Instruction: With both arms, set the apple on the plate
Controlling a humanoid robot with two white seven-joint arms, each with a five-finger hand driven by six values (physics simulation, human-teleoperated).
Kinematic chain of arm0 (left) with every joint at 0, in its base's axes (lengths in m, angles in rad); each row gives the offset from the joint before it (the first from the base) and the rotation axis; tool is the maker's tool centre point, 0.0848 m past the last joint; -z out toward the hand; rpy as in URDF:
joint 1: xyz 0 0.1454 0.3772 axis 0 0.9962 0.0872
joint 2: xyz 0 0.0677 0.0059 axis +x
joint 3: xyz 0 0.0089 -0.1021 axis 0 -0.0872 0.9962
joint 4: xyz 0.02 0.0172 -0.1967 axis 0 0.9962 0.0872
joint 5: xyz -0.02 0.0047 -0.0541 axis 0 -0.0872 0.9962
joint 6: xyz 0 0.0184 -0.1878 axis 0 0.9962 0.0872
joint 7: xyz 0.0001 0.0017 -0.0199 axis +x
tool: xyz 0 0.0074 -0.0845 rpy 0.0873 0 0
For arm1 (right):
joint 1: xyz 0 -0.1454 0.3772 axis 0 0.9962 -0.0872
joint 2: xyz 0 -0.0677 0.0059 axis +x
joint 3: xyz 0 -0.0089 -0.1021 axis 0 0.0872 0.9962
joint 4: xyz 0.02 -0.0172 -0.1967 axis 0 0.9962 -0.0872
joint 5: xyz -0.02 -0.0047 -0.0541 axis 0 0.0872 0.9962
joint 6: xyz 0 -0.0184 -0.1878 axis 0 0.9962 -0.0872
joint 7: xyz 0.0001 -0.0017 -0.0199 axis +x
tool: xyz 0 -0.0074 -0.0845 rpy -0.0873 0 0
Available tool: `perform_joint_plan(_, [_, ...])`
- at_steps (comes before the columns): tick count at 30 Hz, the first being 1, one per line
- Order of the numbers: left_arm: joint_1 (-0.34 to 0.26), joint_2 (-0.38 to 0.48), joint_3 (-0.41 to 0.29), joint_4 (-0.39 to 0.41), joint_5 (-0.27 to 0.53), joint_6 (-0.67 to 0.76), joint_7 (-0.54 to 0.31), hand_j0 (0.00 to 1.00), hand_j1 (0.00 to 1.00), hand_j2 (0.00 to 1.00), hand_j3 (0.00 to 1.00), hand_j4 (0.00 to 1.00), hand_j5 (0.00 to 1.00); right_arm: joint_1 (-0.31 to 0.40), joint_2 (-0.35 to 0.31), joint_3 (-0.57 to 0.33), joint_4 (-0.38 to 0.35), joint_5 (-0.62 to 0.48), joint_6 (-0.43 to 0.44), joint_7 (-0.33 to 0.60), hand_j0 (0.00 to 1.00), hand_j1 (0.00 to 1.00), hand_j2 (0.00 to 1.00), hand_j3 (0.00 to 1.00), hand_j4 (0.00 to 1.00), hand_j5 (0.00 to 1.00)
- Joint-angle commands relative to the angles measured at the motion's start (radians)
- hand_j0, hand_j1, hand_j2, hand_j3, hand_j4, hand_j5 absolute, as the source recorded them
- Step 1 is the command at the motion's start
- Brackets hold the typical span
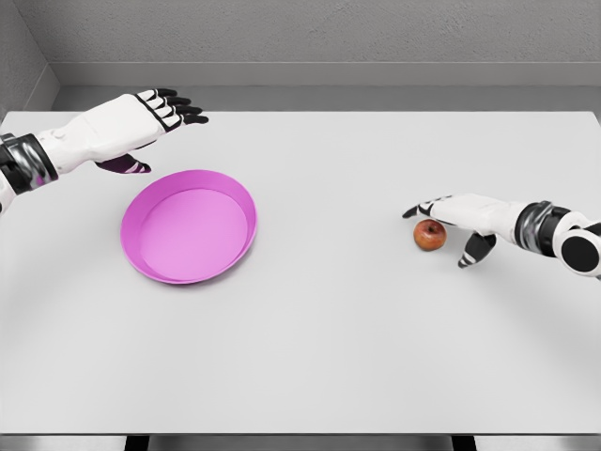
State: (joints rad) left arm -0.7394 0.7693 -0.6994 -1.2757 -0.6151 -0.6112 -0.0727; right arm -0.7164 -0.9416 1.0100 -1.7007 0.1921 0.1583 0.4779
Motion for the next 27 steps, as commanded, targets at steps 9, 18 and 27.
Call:
perform_joint_plan(9, [0.0,0.004,0.001,-0.002,0.005,0.0,0.001,1.0,1.0,1.0,1.0,1.0,1.0,0.0,0.0,0.013,-0.001,0.0,-0.008,0.005,0.57,0.57,0.57,0.57,0.57,0.57])
perform_joint_plan(18, [0.0,0.004,0.001,-0.002,0.005,0.0,0.001,1.0,1.0,1.0,1.0,1.0,1.0,-0.002,0.0,0.018,-0.001,0.0,-0.008,0.007,0.44,0.44,0.44,0.44,0.44,0.44])
perform_joint_plan(27, [0.0,0.007,0.003,-0.004,0.005,0.0,0.001,1.0,1.0,1.0,1.0,1.0,1.0,-0.009,0.0,0.018,-0.005,0.001,-0.008,0.007,0.43,0.43,0.43,0.43,0.43,0.43])
